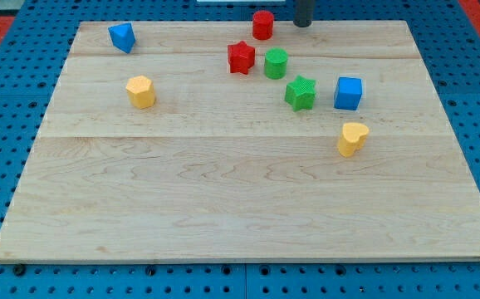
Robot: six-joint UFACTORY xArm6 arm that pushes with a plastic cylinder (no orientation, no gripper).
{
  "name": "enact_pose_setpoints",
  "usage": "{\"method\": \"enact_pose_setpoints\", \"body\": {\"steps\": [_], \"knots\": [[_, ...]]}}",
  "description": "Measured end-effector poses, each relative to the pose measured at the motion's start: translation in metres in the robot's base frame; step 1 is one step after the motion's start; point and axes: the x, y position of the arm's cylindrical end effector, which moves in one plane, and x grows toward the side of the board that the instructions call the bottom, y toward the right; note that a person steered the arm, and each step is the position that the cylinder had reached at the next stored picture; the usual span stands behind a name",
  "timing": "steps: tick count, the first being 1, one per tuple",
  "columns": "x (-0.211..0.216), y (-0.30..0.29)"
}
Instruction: Push the red circle left a bit
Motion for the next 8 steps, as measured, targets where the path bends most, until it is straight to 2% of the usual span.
{"method": "enact_pose_setpoints", "body": {"steps": [1,3,4,5,6,7,8], "knots": [[0.001,-0.052],[0.045,-0.054],[0.002,-0.037],[0.0,-0.076],[0.011,-0.114],[0.04,-0.114],[0.039,-0.155]]}}
